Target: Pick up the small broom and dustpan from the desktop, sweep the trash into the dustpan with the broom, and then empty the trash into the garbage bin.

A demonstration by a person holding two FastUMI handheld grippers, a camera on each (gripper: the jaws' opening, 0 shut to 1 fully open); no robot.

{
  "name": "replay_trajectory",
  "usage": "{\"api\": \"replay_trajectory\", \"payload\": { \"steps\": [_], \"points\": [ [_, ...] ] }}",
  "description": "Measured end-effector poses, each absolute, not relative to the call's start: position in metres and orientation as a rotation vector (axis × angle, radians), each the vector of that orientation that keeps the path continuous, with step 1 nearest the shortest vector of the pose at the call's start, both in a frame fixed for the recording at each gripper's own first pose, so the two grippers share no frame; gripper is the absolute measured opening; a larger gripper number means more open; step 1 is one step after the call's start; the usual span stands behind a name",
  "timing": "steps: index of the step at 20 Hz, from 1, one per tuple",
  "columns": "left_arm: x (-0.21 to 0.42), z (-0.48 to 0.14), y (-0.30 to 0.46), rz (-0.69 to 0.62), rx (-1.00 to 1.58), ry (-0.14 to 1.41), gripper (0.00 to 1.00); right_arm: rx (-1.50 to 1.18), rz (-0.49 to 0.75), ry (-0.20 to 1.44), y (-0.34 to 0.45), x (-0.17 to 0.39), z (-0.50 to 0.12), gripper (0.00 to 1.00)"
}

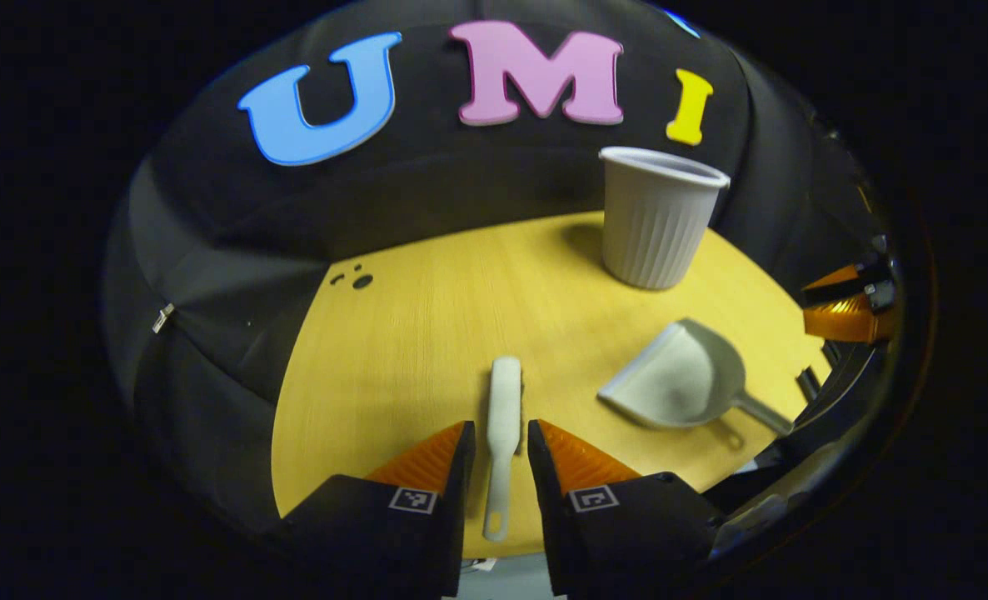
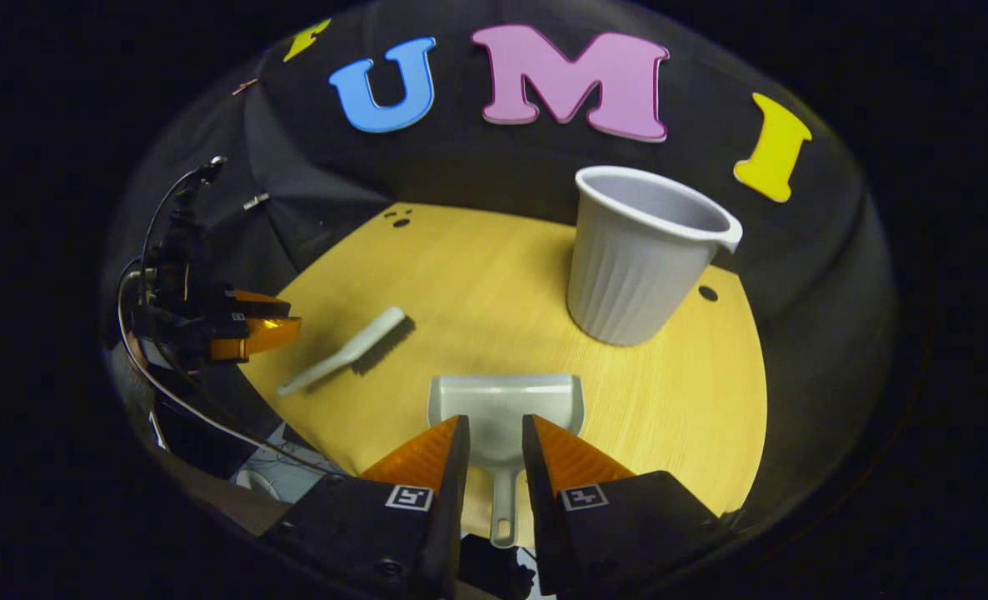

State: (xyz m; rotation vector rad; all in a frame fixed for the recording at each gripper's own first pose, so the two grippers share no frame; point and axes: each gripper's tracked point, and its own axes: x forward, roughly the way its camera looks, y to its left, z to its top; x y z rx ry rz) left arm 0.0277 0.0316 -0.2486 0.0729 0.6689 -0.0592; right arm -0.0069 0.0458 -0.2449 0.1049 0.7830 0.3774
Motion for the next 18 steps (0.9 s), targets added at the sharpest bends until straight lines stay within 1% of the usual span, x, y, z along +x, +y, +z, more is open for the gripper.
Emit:
{"api": "replay_trajectory", "payload": {
  "steps": [6,7,9,12,14,18],
  "points": [
    [0.042,-0.13,0.008,-0.073,-0.03,0.32,0.42,0.094,0.355,0.496,0.04,0.025,-0.169,0.4],
    [0.041,-0.113,0.007,-0.072,-0.042,0.27,0.43,0.093,0.356,0.456,0.04,0.028,-0.157,0.38],
    [0.037,-0.09,0.008,-0.07,-0.056,0.198,0.43,0.085,0.355,0.39,0.038,0.031,-0.137,0.4],
    [0.03,-0.073,0.006,-0.063,-0.04,0.154,0.43,0.05,0.354,0.322,0.044,0.039,-0.119,0.4],
    [0.028,-0.071,-0.001,-0.072,-0.028,0.147,0.43,0.039,0.36,0.3,0.047,0.039,-0.113,0.35],
    [0.026,-0.07,-0.002,-0.079,-0.026,0.161,0.43,0.054,0.391,0.313,0.059,0.039,-0.112,0.35]
  ]
}}
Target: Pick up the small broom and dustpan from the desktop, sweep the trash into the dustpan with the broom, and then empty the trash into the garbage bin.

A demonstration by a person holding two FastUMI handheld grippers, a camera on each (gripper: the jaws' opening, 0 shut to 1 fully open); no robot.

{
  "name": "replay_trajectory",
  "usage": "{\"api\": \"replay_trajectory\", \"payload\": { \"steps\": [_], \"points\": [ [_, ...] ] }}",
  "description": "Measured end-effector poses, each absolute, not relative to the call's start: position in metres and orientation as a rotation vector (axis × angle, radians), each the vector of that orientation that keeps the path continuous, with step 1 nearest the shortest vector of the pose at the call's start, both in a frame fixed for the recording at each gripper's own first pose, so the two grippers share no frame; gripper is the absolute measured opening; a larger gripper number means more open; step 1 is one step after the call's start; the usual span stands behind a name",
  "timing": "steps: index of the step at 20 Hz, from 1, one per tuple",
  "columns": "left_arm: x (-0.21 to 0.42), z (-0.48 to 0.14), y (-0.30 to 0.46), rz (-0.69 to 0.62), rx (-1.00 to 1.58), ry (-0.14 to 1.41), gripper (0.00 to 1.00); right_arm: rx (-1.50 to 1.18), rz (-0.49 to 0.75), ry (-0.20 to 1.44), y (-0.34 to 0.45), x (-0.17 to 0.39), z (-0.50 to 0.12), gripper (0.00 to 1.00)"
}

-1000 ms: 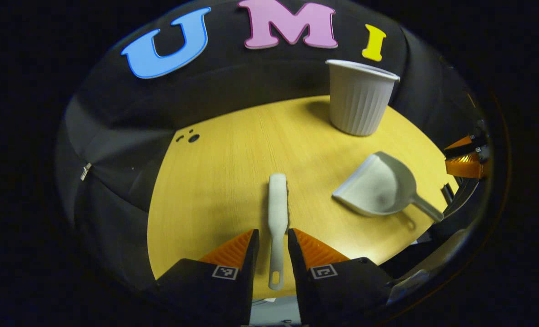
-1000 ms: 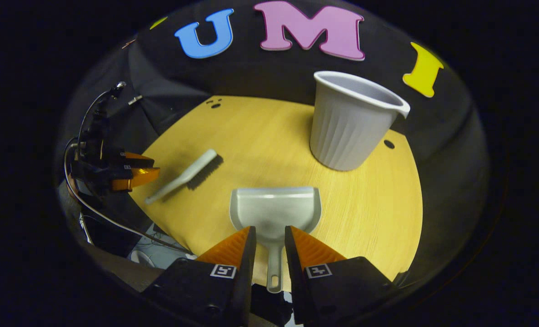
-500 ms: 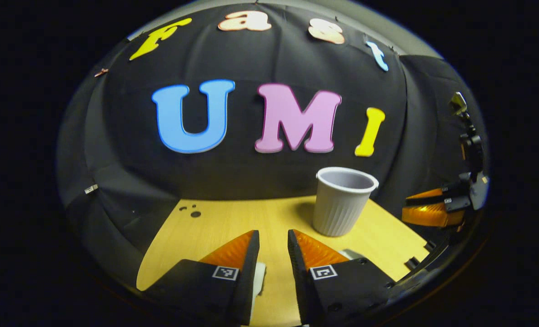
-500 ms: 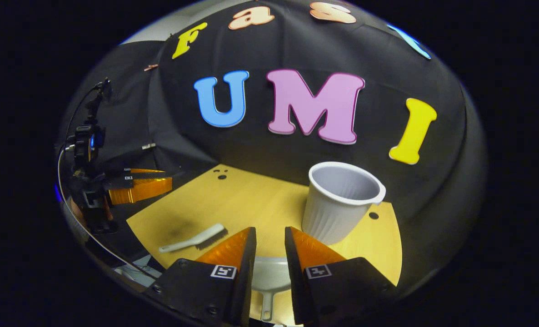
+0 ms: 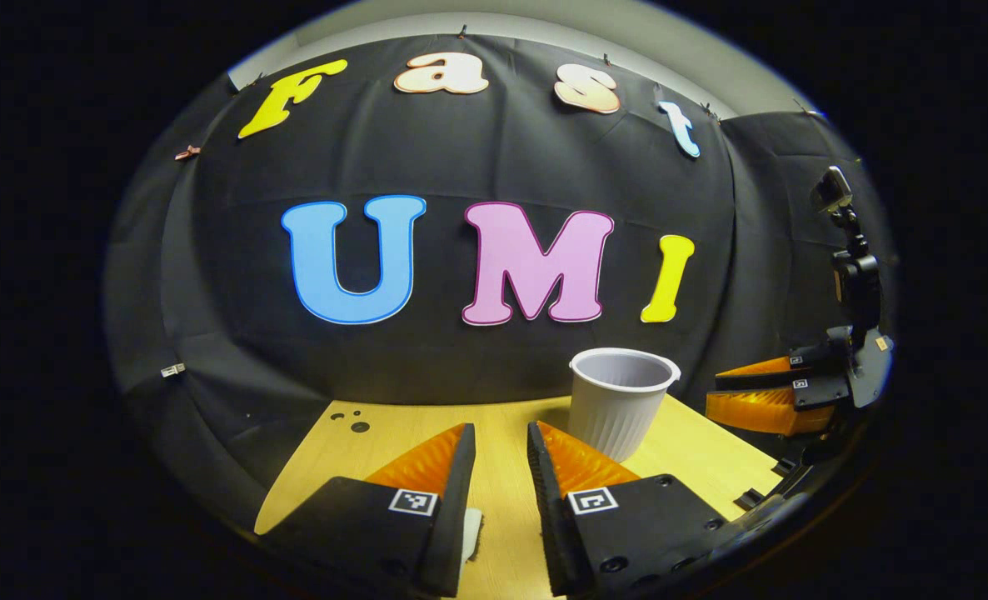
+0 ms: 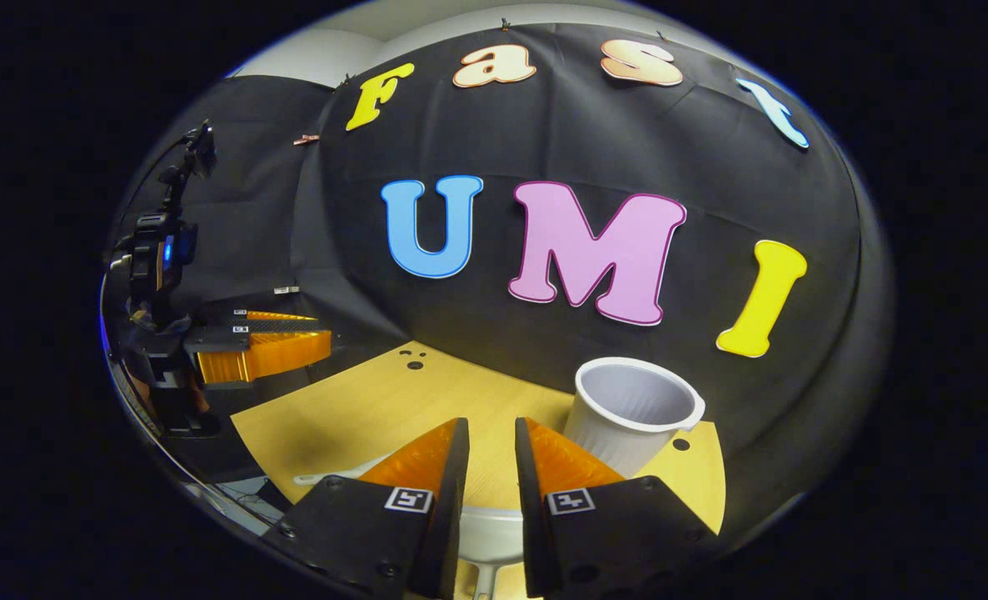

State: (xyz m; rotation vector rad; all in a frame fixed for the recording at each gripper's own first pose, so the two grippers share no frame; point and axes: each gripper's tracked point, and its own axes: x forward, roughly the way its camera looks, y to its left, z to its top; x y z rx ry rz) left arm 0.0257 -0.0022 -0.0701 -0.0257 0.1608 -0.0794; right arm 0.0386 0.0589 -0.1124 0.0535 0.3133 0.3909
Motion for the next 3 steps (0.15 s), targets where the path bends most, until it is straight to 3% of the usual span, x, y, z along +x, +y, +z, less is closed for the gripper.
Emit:
{"api": "replay_trajectory", "payload": {
  "steps": [2,3],
  "points": [
    [0.022,-0.0737,-0.0043,-0.069,-0.017,0.168,0.43,0.051,0.398,0.308,0.0593,0.0416,-0.111,0.39],
    [0.019,-0.0741,-0.0034,-0.054,-0.008,0.164,0.43,0.057,0.406,0.311,0.0604,0.0413,-0.1112,0.35]
  ]
}}
